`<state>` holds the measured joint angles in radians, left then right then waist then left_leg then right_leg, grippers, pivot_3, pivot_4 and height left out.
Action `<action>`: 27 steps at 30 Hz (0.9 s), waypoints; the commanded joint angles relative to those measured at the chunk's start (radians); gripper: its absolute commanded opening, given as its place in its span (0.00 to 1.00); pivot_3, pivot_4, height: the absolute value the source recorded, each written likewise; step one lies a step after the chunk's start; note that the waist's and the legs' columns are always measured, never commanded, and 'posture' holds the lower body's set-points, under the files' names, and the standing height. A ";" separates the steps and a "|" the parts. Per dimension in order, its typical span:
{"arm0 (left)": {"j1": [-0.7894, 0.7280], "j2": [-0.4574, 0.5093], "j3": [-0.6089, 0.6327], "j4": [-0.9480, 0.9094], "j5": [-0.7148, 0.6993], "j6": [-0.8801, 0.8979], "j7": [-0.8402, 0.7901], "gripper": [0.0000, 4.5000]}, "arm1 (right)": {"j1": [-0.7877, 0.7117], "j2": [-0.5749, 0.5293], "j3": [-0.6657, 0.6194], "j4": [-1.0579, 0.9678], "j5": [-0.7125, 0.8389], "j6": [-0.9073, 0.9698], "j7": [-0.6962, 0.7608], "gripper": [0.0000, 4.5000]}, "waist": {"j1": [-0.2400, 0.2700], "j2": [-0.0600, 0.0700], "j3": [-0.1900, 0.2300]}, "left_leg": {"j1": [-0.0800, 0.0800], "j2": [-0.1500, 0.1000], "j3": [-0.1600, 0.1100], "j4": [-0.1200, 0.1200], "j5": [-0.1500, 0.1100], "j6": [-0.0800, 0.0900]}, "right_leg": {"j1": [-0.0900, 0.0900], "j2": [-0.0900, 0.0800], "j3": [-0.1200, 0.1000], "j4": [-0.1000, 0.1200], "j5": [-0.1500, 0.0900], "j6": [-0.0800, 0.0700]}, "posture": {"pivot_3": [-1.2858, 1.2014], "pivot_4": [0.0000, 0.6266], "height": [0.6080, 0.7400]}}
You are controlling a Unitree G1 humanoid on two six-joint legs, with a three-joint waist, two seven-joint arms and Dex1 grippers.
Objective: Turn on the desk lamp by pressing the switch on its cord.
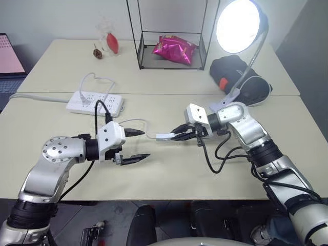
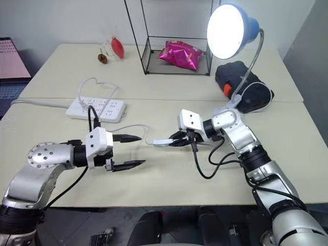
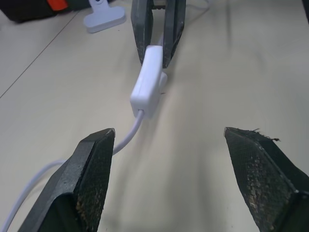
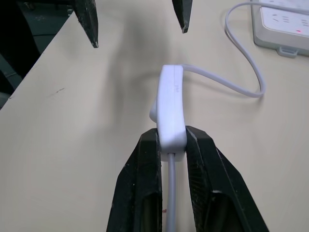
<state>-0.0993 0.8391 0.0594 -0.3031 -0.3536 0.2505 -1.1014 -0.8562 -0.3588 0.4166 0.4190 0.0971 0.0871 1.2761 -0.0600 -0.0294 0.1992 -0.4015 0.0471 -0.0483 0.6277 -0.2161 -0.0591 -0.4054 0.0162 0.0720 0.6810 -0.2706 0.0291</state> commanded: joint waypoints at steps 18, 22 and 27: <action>0.078 0.027 0.081 -0.077 -0.039 0.064 0.037 0.83 | 0.071 -0.081 -0.106 -0.090 -0.029 -0.014 -0.014 0.82 | 0.004 0.000 0.000 | 0.000 0.000 -0.001 0.000 0.000 0.000 | 0.000 0.000 -0.001 0.001 0.000 -0.001 | 0.52 0.24 1.00; 0.114 0.035 0.147 -0.125 -0.061 0.103 0.075 0.83 | 0.172 -0.194 -0.186 -0.396 0.083 0.170 0.010 0.85 | 0.005 0.001 0.001 | -0.001 0.000 -0.002 0.000 0.000 0.000 | 0.000 0.000 -0.001 0.001 -0.001 -0.001 | 0.52 0.24 1.00; 0.195 0.052 0.230 -0.144 -0.056 0.104 0.075 0.83 | 0.294 -0.317 -0.283 -0.683 0.221 0.350 -0.001 0.85 | 0.007 0.001 0.001 | 0.000 0.000 -0.002 -0.001 0.000 0.000 | 0.000 0.000 -0.001 0.000 -0.001 -0.001 | 0.52 0.24 1.00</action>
<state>0.0861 0.8724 0.2447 -0.4162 -0.3954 0.3498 -1.0279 -0.5714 -0.6593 0.1738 -0.1664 0.2606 0.3793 1.2857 -0.0531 -0.0286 0.1997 -0.4017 0.0474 -0.0502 0.6270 -0.2162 -0.0591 -0.4054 0.0163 0.0710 0.6813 -0.2719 0.0276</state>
